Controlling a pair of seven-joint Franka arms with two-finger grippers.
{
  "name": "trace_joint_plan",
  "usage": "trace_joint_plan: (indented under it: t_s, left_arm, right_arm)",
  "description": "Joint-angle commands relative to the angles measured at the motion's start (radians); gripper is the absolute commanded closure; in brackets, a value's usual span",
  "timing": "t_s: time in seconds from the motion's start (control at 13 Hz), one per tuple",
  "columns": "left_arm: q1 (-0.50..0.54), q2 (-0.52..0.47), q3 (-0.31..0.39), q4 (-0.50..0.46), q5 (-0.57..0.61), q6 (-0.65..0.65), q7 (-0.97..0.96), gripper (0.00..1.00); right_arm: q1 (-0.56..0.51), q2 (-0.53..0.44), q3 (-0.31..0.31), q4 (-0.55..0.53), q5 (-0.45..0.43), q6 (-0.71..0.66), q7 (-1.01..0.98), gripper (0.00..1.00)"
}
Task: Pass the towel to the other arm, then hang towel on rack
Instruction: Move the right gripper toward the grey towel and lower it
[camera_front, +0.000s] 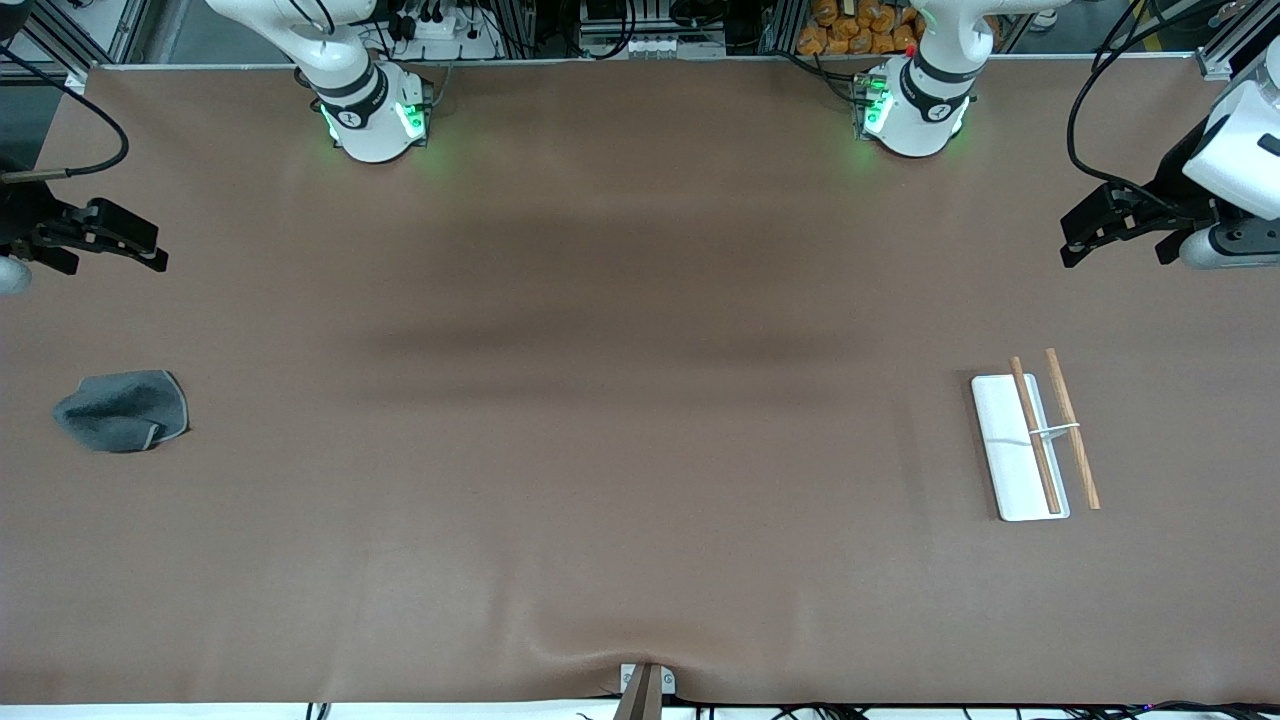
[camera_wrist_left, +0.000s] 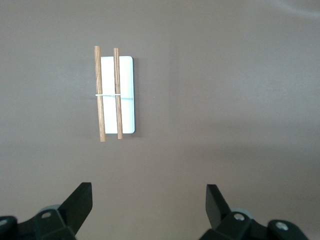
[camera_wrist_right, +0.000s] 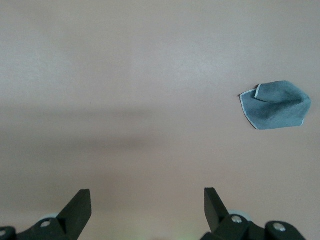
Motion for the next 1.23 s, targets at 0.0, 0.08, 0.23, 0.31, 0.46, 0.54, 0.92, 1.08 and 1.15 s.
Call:
trace_joint_plan:
  t_s: [0.0, 0.08, 0.23, 0.31, 0.46, 0.54, 0.92, 1.08, 1.15]
  left_arm:
    - [0.005, -0.014, 0.000, 0.007, 0.002, -0.016, 0.015, 0.00]
    - [0.005, -0.013, 0.000, 0.015, 0.001, -0.018, 0.015, 0.00]
    - [0.004, -0.010, 0.000, 0.018, 0.002, -0.018, 0.013, 0.00]
    - [0.004, -0.008, 0.001, 0.021, 0.004, -0.018, 0.013, 0.00]
    - [0.007, 0.002, 0.001, 0.043, 0.002, -0.027, 0.015, 0.00]
    - [0.008, 0.005, 0.001, 0.052, 0.001, -0.038, 0.015, 0.00]
    - [0.007, 0.012, 0.000, 0.054, 0.002, -0.050, 0.013, 0.00]
    - [0.005, 0.012, 0.000, 0.046, 0.001, -0.050, 0.007, 0.00]
    - [0.004, 0.012, -0.002, 0.041, 0.001, -0.050, 0.005, 0.00]
  right_arm:
    - [0.015, 0.009, -0.005, 0.022, -0.014, -0.017, 0.020, 0.00]
    - [0.015, 0.009, -0.005, 0.022, -0.013, -0.017, 0.020, 0.00]
    - [0.014, 0.009, -0.005, 0.021, -0.014, -0.017, 0.020, 0.00]
    - [0.014, 0.009, -0.005, 0.021, -0.014, -0.017, 0.020, 0.00]
    - [0.012, 0.009, -0.005, 0.019, -0.014, -0.017, 0.020, 0.00]
    - [0.012, 0.009, -0.005, 0.019, -0.014, -0.017, 0.019, 0.00]
    - [-0.008, 0.010, -0.009, 0.012, 0.016, -0.017, 0.001, 0.00]
    - [-0.029, 0.048, -0.011, 0.015, 0.018, -0.017, -0.003, 0.00]
    - [-0.040, 0.058, -0.011, 0.013, 0.018, -0.018, -0.012, 0.00]
